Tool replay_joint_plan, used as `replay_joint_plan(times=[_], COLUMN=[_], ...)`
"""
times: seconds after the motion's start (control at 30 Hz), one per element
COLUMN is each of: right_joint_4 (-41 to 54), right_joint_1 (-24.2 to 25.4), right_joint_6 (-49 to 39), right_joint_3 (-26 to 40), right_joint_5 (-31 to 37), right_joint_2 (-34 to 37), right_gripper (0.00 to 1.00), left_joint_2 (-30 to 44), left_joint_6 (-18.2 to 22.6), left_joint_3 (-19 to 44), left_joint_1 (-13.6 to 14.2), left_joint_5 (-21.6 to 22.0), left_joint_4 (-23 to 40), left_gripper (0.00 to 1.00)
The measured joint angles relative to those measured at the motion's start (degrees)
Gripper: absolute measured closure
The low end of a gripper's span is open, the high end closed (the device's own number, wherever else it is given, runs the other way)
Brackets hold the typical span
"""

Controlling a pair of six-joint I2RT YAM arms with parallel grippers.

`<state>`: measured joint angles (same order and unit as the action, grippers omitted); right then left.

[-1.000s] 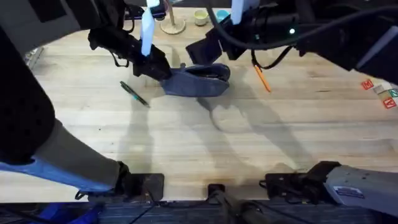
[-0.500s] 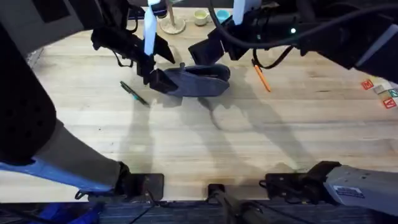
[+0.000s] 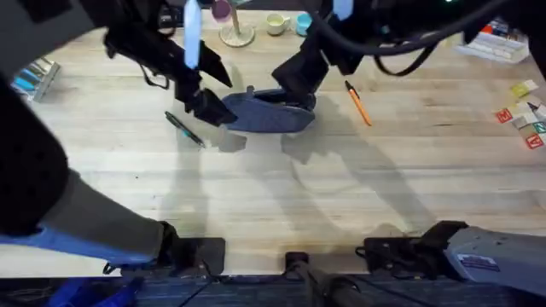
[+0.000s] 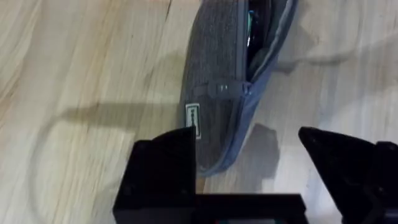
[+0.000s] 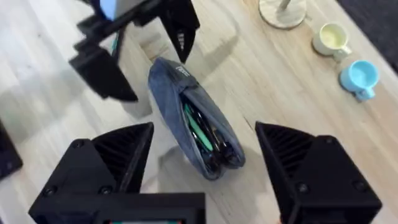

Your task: Unzip the bag, pick up the pens from the table one at a time and place them inside, then zip the bag closed.

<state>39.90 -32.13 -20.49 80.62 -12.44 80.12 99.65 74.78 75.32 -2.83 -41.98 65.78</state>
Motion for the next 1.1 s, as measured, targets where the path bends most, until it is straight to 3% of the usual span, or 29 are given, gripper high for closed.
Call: replay_joint_plan(times=[0.23,0.5,0.73,1.1], right_joint_4=[9.2,18.9,18.5,15.8], right_joint_1=[0.3,1.6,1.9,2.0], right_joint_6=[-4.7,-9.3,-11.2,-14.9], right_joint_3=[6.2,13.9,14.8,14.8], right_joint_5=[-2.6,-6.5,-3.8,1.6], right_joint_2=[1.6,10.8,14.5,15.0], right_gripper=[0.009,0.009,0.006,0.006], left_joint_2=[-6.1,-13.1,-18.2,-18.3], left_joint_6=[0.0,0.0,0.0,0.0], left_joint_3=[2.1,2.1,2.1,2.1], left_joint_1=[-3.2,-6.4,-7.1,-7.1], left_joint_5=[0.0,0.0,0.0,0.0], left_joint_4=[6.4,8.4,8.7,9.4], left_gripper=[0.008,0.007,0.008,0.007])
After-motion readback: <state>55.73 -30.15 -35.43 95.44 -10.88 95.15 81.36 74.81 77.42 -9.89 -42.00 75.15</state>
